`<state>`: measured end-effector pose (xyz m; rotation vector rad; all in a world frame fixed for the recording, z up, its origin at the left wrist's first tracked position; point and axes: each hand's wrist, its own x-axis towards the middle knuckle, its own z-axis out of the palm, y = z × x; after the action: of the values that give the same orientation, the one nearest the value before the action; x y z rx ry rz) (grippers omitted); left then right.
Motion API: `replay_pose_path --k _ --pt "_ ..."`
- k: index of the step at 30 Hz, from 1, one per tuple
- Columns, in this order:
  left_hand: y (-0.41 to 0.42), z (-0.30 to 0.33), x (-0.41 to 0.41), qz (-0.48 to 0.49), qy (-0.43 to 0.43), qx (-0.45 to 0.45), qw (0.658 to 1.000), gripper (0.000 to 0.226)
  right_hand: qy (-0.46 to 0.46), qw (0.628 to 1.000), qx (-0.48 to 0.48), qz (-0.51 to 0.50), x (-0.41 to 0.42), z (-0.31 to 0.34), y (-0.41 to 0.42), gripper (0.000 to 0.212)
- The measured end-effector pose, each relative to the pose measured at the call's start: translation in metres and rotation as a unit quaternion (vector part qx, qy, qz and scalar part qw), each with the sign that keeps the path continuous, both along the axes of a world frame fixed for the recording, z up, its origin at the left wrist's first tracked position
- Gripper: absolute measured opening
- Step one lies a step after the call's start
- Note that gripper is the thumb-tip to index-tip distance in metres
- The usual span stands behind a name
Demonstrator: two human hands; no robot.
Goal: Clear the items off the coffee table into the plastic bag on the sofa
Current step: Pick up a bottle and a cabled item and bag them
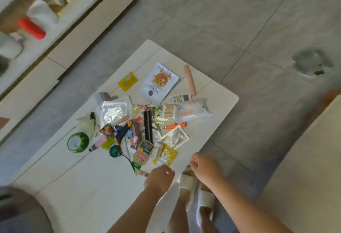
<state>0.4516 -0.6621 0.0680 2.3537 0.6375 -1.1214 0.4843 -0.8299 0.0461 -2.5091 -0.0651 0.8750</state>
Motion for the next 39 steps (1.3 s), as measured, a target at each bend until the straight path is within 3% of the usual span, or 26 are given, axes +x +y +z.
replay_pose_path --k 14,19,29,34,39 --pt "0.13 -0.033 -0.104 0.165 0.024 -0.008 0.986 0.025 0.056 0.987 -0.011 0.153 -0.05 -0.045 0.141 0.031" --pt "0.178 -0.072 -0.109 0.195 0.024 -0.042 0.98 0.021 0.063 0.98 -0.049 0.182 -0.064 -0.081 0.184 0.018" --pt "0.243 -0.147 -0.08 0.299 -0.008 -0.085 0.95 0.017 0.026 0.975 -0.097 0.197 -0.073 -0.146 0.241 0.03" --pt "0.257 -0.177 -0.049 0.287 -0.06 -0.049 0.955 0.031 -0.038 0.968 -0.144 0.203 -0.081 -0.178 0.255 0.037" --pt "0.275 -0.189 -0.019 0.27 -0.109 -0.006 0.957 0.036 -0.047 0.978 -0.122 0.16 -0.09 -0.198 0.255 0.036"
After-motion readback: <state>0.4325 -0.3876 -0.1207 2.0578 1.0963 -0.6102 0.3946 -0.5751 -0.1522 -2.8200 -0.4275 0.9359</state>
